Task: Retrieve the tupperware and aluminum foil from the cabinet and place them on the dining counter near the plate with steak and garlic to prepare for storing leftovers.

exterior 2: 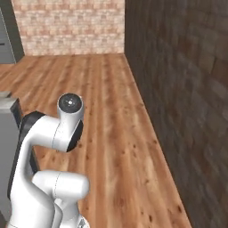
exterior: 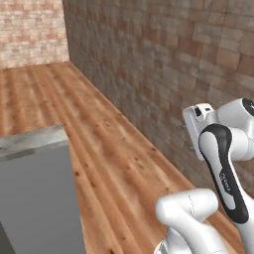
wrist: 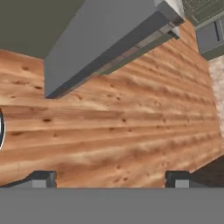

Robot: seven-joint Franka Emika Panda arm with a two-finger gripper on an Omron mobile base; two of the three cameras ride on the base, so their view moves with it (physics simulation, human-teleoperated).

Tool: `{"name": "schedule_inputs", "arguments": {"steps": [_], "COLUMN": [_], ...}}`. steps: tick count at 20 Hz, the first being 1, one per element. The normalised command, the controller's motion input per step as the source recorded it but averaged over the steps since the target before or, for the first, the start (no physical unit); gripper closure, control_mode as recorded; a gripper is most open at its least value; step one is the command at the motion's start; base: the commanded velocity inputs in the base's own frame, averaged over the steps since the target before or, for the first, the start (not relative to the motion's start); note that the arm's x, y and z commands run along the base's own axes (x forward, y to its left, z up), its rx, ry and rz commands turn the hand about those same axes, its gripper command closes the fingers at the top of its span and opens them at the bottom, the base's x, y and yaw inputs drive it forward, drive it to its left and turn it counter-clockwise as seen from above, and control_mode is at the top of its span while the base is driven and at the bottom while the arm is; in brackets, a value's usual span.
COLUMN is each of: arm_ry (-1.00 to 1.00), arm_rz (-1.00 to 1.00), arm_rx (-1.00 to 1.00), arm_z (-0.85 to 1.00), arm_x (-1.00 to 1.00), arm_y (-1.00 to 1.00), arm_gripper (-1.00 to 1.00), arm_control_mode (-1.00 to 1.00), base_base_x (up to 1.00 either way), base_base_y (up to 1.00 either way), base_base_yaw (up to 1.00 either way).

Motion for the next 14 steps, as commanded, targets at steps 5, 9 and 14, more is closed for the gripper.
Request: {"name": "schedule_inputs", "arguments": {"steps": [5,9,14], "arm_ry": [0.0,0.0,0.0], "arm_rz": [0.0,0.0,0.0], "arm_rx": [0.0,0.0,0.0], "arm_z": [0.0,0.0,0.0], "arm_x": [0.0,0.0,0.0], "arm_y": [0.0,0.0,0.0], "arm_gripper": [-1.0,-1.0,-1.0], "arm_control_mode": [1.0,1.0,1.0], "base_base_x": [1.0,1.0,1.0], "base_base_y": [-0.12,-0.2,-0.23], "base_base_yaw": [0.33,0.4,0.43]}}
